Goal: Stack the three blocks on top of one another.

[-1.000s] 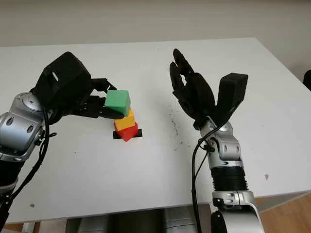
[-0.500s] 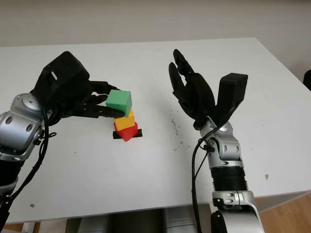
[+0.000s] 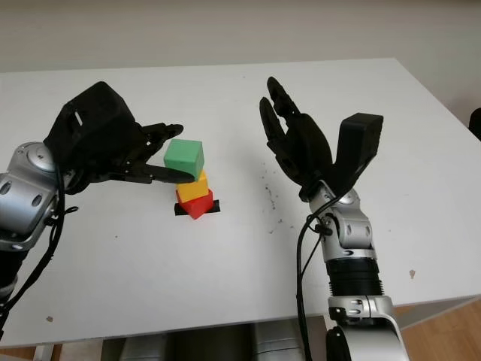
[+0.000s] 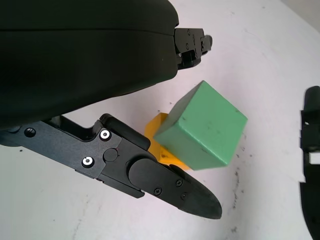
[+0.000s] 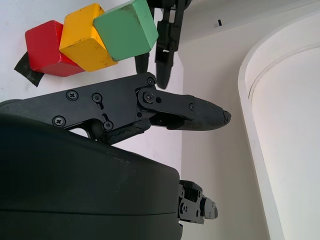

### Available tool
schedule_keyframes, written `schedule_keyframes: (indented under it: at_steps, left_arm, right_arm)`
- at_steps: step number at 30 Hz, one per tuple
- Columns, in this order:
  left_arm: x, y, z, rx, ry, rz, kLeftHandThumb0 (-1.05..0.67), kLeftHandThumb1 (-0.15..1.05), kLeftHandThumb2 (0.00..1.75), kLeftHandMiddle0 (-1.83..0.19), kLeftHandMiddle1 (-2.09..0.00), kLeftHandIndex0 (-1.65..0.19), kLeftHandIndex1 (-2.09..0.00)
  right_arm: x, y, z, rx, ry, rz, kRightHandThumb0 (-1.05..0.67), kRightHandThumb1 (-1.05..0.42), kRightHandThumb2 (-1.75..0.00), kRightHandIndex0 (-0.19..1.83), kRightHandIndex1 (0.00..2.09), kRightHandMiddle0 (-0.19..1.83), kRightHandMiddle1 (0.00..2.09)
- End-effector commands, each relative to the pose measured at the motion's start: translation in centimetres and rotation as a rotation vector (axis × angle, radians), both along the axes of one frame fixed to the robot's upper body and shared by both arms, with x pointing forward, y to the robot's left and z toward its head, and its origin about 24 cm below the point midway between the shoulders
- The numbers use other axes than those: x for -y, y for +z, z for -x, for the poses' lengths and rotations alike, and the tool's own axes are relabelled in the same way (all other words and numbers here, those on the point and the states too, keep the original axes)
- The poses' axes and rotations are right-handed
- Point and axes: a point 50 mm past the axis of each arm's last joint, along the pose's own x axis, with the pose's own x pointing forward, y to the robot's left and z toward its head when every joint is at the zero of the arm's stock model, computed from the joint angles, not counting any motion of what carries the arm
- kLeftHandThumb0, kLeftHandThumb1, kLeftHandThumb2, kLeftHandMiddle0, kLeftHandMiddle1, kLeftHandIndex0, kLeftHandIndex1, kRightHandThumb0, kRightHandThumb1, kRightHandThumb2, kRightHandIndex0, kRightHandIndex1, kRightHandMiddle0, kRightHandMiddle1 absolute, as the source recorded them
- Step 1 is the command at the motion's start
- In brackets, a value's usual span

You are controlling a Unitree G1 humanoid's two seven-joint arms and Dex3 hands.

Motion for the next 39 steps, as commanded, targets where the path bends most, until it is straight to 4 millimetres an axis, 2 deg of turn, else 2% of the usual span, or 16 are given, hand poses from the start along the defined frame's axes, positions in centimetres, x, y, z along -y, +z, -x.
schedule_keyframes:
  at_steps: [1,8,12,15,17,20,25,34,39]
  left_arm:
    - [-0.2,0.9,0.7,0.047,-0.031,0.004,-0.87,0.89,0.06,0.19,0.0,0.19,0.0]
    - [-1.3,2.4,2.7,0.106,-0.002,0.079,-0.86,0.89,0.06,0.19,0.0,0.19,0.0]
    - [-2.9,3.4,4.6,0.204,0.033,0.2,-0.88,0.94,0.07,0.19,0.0,0.19,0.0]
    - [-3.8,3.9,6.3,0.3,0.094,0.364,-0.92,1.0,0.08,0.19,0.0,0.19,-0.01]
    - [-4.4,3.9,7.4,0.383,0.146,0.459,-0.87,1.04,0.17,0.19,0.0,0.19,-0.03]
    - [-5.0,3.7,8.4,0.471,0.205,0.569,-0.8,1.05,0.39,0.19,0.0,0.19,-0.03]
    - [-5.7,1.9,8.6,0.563,0.37,0.64,-0.75,1.05,0.48,0.19,0.0,0.19,-0.03]
    - [-5.8,-2.4,7.0,0.691,0.542,0.477,-0.69,1.05,0.59,0.19,0.0,0.19,0.0]
    - [-5.9,-6.0,5.4,0.659,0.591,0.403,-0.72,1.05,0.66,0.19,0.0,0.19,0.0]
  right_arm:
    - [0.2,0.2,0.1,0.014,-0.003,-0.002,-0.59,-1.05,-0.52,-0.15,0.05,-0.08,0.05]
    - [0.0,0.2,-0.1,0.01,-0.007,-0.011,-0.6,-1.05,-0.51,-0.14,0.06,-0.06,0.06]
    - [0.1,0.1,-0.1,0.011,-0.016,0.003,-0.59,-1.05,-0.53,-0.14,0.06,-0.07,0.05]
    - [0.3,0.0,-0.2,0.016,-0.024,0.016,-0.58,-1.05,-0.57,-0.13,0.06,-0.08,0.05]
    - [0.3,-0.1,-0.3,0.018,-0.031,0.028,-0.57,-1.05,-0.61,-0.14,0.06,-0.08,0.05]
    - [0.3,-0.1,-0.4,0.026,-0.035,0.038,-0.6,-1.05,-0.64,-0.14,0.05,-0.09,0.05]
    - [0.1,-0.2,-0.7,0.035,-0.004,0.068,-0.7,-1.05,-0.7,-0.19,0.01,-0.18,0.0]
    - [-0.2,-0.5,-1.0,0.08,0.001,0.173,-0.86,-1.05,-0.82,-0.19,0.0,-0.19,0.0]
    - [-0.4,-1.0,-1.2,0.067,-0.008,0.168,-0.87,-1.05,-0.82,-0.19,0.0,-0.19,0.0]
